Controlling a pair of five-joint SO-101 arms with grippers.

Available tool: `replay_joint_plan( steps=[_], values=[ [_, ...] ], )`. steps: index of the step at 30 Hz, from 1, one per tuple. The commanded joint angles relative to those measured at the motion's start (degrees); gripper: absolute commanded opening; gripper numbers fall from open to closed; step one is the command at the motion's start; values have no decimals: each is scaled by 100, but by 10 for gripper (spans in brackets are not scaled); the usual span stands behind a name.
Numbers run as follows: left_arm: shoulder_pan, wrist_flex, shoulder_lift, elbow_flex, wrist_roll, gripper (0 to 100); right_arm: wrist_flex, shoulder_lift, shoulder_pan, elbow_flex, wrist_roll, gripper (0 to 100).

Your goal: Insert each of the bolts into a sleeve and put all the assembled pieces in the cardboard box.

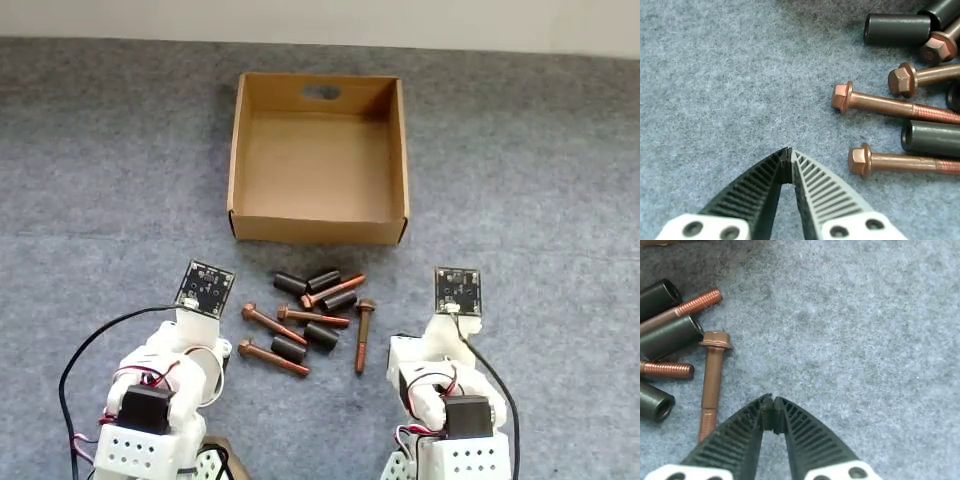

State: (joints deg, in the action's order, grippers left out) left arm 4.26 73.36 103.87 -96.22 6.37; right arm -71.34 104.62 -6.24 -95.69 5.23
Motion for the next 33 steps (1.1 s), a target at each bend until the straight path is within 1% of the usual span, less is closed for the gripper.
replay_joint_plan(
  steps=[1, 7, 10, 12, 16, 19, 20, 23, 24, 26, 28, 30, 33],
  values=[
    [92, 26, 48, -101, 9, 8, -13, 40, 48, -725, -44, 7],
    [84, 26, 48, -101, 9, 8, 66, 40, 13, -725, -44, 7],
    [92, 26, 48, -101, 9, 8, 435, 40, -145, -725, -70, 7],
    [92, 26, 48, -101, 9, 8, 866, 40, -171, -673, -70, 7],
    [92, 26, 48, -101, 9, 8, 2343, 4, -171, -725, -44, 7],
    [92, 26, 48, -101, 9, 8, 2484, 40, -180, -725, -97, 10],
    [92, 26, 48, -101, 9, 8, 2642, 40, -215, -699, -193, 19],
    [92, 26, 48, -101, 9, 8, 3046, 40, -84, -690, -1116, 84],
    [92, 26, 48, -101, 9, 8, 3169, 40, -66, -664, -1275, 104],
    [92, 26, 48, -101, 9, 8, 3407, 22, -259, -435, -1284, 116],
    [92, 26, 48, -101, 9, 8, 3187, 4, -567, -22, -1204, 116],
    [92, 26, 48, -101, 9, 8, 2659, -4, -884, 541, -1187, 116],
    [92, 26, 48, -101, 9, 8, 1895, -40, -1156, 1490, -1204, 116]
  ],
)
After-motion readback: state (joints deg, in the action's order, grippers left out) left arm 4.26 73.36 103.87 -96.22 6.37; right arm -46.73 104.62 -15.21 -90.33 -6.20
